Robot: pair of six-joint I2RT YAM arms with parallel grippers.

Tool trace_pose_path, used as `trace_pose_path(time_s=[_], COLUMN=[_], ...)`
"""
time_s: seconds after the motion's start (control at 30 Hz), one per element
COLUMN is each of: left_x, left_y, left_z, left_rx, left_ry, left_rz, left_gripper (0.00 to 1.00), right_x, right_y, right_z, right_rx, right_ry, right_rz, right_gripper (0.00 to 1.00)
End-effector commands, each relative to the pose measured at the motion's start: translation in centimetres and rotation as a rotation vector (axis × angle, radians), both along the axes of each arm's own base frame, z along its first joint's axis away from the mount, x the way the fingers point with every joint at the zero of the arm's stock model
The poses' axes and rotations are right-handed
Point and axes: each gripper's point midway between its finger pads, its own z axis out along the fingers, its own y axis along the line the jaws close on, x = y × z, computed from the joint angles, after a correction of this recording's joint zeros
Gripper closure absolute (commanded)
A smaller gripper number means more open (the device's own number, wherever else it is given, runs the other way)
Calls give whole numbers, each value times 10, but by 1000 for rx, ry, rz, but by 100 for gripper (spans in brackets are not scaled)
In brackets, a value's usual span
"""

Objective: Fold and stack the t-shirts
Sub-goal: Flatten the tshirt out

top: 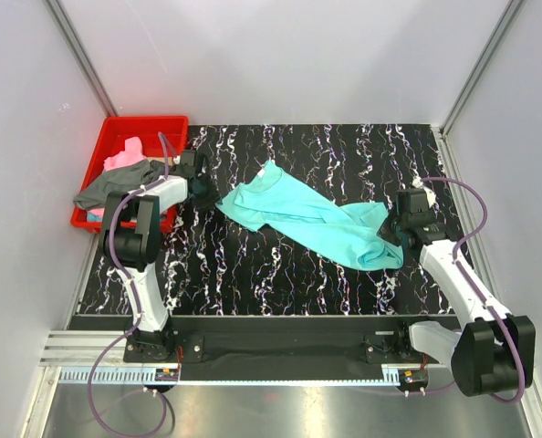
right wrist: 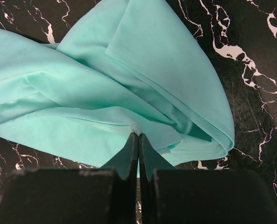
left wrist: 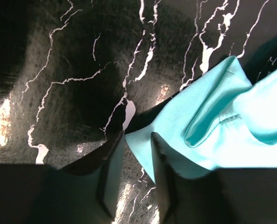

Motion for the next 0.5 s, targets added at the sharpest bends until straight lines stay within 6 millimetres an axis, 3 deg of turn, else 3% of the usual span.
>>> trace_pose_path(time_s=[0.0,0.1,0.17,0.2,0.27,0.3,0.33,0.37,0.4,0.43,0.47], left_x=[1,2,4,5,9,10,13,13,12,12,9], left_y=[6,3,-4,-5,-13,-17,-23,-30,-34,-37,-43], left_z=[-7,-3,9,16,50,65,101,123,145,194,220], left_rx=[23,2,-26,-33,-64,-78,-101,-116,-126,-140,-146], left_ry=[8,13,2,-9,-67,-93,-147,-183,-215,-299,-340], left_rz=[17,26,9,4,-15,-25,-40,-57,-70,-82,-97], left_gripper=[70,89,100,100,100,100,100,100,100,100,100], right_x=[7,8,10,14,20,28,32,35,43,46,48], right_y=[3,3,3,4,6,6,7,7,7,6,6], right_z=[14,15,17,24,37,55,65,78,105,121,139], right_rx=[18,23,28,35,38,42,39,35,36,21,16], right_ry=[-59,-68,-75,-91,-117,-156,-179,-208,-269,-306,-350], right_rz=[5,0,-4,-4,1,3,8,11,18,30,36], right_gripper=[100,100,100,100,100,100,100,100,100,100,100])
